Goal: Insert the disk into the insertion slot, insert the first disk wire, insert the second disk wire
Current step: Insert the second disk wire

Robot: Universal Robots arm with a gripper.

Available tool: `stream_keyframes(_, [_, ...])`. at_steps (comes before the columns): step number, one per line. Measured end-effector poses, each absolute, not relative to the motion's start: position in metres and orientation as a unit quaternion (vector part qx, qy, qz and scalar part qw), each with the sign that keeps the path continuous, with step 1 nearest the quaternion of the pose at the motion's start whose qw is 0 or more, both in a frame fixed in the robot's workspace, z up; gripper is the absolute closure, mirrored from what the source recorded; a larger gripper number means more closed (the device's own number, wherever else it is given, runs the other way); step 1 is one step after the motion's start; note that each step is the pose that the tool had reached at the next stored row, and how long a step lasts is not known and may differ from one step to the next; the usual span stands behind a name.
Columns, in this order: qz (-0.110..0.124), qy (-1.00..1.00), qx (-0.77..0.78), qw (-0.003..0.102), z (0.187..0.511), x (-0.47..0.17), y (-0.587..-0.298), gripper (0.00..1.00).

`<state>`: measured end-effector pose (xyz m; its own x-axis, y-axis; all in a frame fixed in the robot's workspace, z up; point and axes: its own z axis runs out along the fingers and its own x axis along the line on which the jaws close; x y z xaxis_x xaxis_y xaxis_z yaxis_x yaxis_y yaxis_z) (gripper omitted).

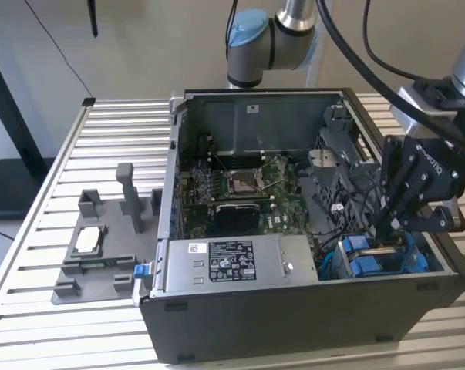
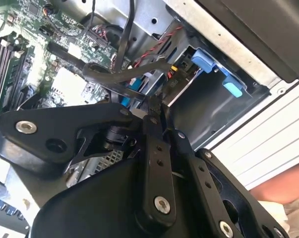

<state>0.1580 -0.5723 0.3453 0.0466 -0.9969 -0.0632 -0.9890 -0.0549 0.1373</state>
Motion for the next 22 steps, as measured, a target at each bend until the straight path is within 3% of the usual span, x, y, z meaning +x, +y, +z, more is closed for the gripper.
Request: stream_keyframes(22, [-0.072,-0.693,0.717,0.029,0.3419,0.1617,-0.5728,0.84])
